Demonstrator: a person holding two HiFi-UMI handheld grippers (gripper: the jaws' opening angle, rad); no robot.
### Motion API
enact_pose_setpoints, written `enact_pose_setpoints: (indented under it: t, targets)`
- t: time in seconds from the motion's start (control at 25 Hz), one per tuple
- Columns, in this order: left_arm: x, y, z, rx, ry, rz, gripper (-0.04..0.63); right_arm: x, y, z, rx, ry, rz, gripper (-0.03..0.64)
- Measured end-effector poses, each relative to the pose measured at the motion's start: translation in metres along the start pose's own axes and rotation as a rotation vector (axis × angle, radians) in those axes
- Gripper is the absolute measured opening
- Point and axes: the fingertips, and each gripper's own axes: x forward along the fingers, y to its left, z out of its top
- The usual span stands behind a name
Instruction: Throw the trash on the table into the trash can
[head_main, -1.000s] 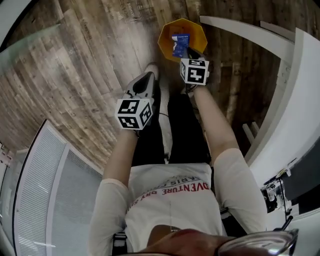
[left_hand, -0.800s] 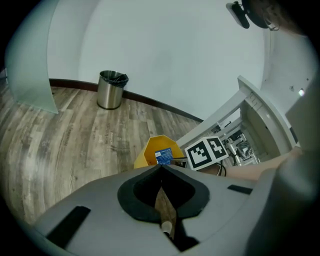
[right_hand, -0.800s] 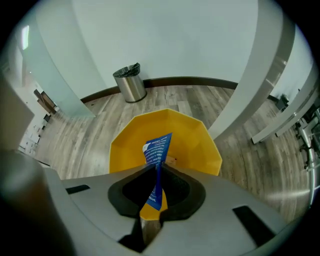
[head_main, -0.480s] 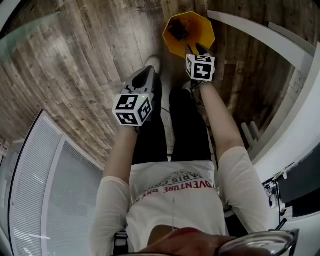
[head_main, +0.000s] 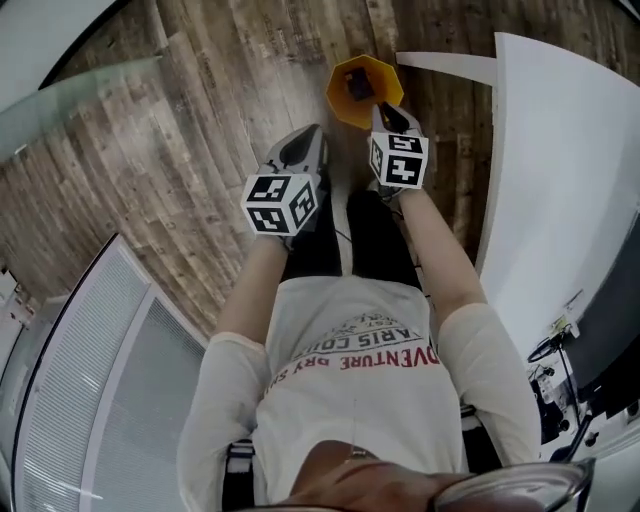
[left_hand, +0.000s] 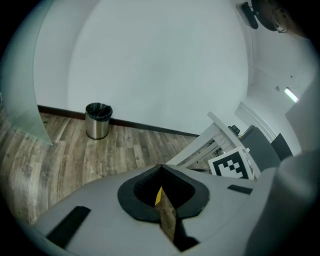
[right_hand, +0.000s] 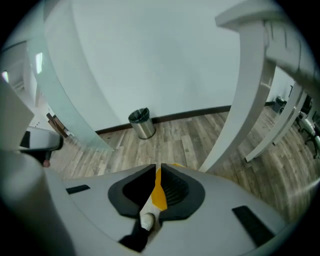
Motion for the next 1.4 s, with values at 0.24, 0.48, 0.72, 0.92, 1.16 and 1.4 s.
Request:
enact_pose_setpoints:
  t: [0.24,0.48,0.72,0.92,1.16,1.4]
  targets:
    - [-0.052,-0.093,0.072,0.166,-0.074,-0.078,0.023,-0.128,0.018,0.083,0.046,-0.200,0.045,0.035]
    - [-0.081,-0.200,0.122,0.364,-0.108,-0.252,0.023,-0.264,-0.011,0.134,0.082,-0.433,-0.106,0.029]
    - [-0.091,-0.337,0.089,0.622,-0.070,-0.491,0.023,-0.396,-0.078,0.096,0.164,-0.577,-0.265,0.029]
    - [-0.101,-0.470,0.035,0.810,-0.060,-0.735,0.023,-0.510,-0.153,0.035,0.312,-0.707,-0.509,0.029]
    - [-0.132,-0.579,-0.044,0.853,-0.066,-0.946,0.023,-0.614,-0.198,-0.081,0.451,-0.769,-0.721,0.029]
    - [-0.154,-0.632,-0.115,0.902,0.005,-1.107,0.023,-0.672,-0.215,-0.166,0.581,-0.780,-0.855,0.029]
